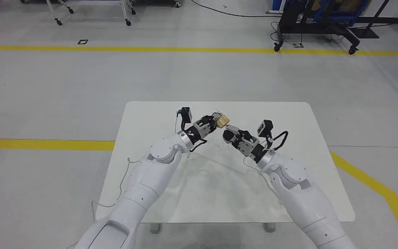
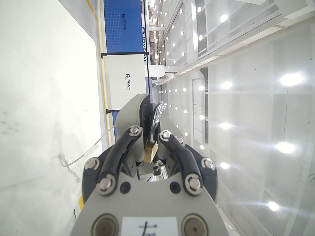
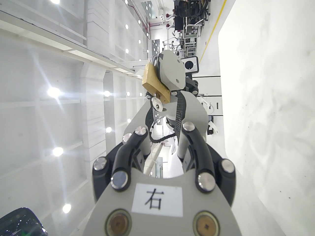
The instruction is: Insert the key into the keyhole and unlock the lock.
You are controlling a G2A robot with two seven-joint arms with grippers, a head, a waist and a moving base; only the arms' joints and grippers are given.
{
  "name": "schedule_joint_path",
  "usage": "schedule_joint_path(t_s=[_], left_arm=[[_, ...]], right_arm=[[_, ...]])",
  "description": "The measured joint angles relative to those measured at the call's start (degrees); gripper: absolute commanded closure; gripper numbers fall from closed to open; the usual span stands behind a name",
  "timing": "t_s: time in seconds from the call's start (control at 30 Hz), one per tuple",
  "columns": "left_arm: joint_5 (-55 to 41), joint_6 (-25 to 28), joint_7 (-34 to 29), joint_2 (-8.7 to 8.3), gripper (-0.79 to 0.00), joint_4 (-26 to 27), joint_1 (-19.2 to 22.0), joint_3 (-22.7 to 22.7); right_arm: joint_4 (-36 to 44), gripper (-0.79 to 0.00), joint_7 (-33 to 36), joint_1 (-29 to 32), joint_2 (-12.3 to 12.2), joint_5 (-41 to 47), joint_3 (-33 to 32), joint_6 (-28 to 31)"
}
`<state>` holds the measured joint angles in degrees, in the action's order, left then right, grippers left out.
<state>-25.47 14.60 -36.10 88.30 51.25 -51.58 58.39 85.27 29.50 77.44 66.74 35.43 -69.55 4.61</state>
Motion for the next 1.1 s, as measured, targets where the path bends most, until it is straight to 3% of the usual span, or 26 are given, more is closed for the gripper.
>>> schedule_joint_path(t_s=[0.2,0.43,0.8,1.1], left_arm=[[0.1,0.5,-0.7,0.07,0.000,-0.1,0.0,-0.1],[0.1,1.2,-1.4,0.16,0.000,-0.2,0.1,-0.1],[0.6,4.2,-1.7,0.19,0.000,0.0,0.1,0.2],[1.5,5.0,-1.7,0.19,0.000,0.1,0.0,0.2]], right_arm=[[-0.6,0.000,-0.7,-0.1,0.3,1.0,-0.3,0.0],[-0.8,0.000,-1.3,0.2,0.7,3.9,-0.5,-0.8],[-0.8,0.000,-4.4,1.2,1.7,16.8,-2.1,-4.3],[-0.3,0.000,-4.0,1.6,2.0,19.7,-2.9,-6.0]])
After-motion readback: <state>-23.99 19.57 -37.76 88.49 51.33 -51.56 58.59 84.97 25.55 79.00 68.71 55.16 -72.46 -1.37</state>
